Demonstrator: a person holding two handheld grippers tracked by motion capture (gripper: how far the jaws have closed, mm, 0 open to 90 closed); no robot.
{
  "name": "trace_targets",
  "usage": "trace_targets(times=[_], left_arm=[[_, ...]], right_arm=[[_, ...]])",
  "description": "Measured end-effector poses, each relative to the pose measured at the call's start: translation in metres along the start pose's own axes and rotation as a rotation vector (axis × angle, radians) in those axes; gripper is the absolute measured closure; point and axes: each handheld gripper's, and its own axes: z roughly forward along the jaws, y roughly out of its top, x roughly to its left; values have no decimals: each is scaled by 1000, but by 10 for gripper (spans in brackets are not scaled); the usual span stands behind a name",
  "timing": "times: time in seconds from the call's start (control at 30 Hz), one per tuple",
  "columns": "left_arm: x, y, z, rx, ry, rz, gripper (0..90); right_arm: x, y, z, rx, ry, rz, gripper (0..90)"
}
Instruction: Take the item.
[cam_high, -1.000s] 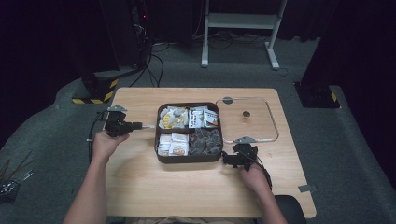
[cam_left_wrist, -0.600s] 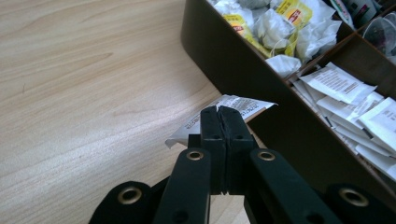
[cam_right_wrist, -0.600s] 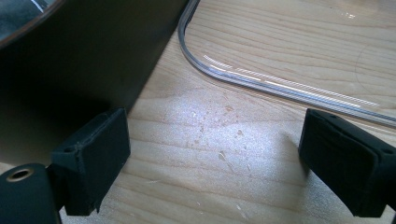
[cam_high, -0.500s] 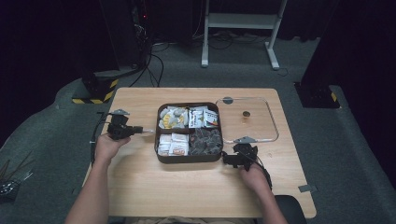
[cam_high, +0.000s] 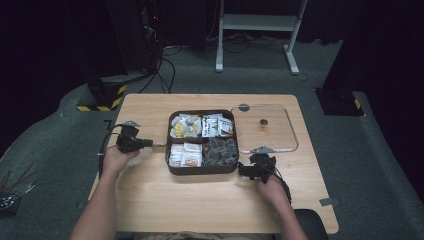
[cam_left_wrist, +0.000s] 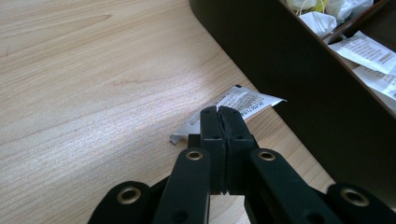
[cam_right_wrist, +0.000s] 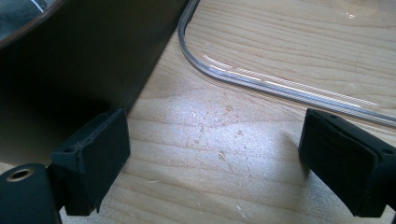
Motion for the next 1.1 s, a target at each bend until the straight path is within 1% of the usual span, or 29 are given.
trace_targets(times=[0.13,0.2,0.33,0.47,0.63,0.83,0.87,0.93,0.97,1.0,1.03,1.07,1.1], left_arm=[[0,-1,0,-2,-1,3,888],[0,-2,0,-3,-11,-5,883],[-1,-4,-1,9,-7,-1,850],[0,-5,-3,3,-17,-8,836],[0,-6,-4,-2,-9,-9,810],[4,-10,-10,-47,41,20,727],[5,-12,-11,-61,56,25,718],[7,-16,-13,-78,87,33,669],[8,-17,-13,-81,97,37,658],[8,-17,-13,-81,97,37,647],[9,-19,-14,-87,112,48,647],[10,-20,-15,-95,120,49,635],[11,-21,-16,-91,131,58,631]], right_arm=[[0,0,0,0,0,0,87],[0,0,0,0,0,0,87],[0,0,0,0,0,0,87],[0,0,0,0,0,0,87],[0,0,0,0,0,0,87],[0,0,0,0,0,0,87],[0,0,0,0,0,0,87],[0,0,0,0,0,0,87],[0,0,0,-1,0,0,87],[0,0,0,-1,0,0,87],[0,0,0,0,0,0,87],[0,0,0,-1,0,0,87],[0,0,0,-1,0,0,87]])
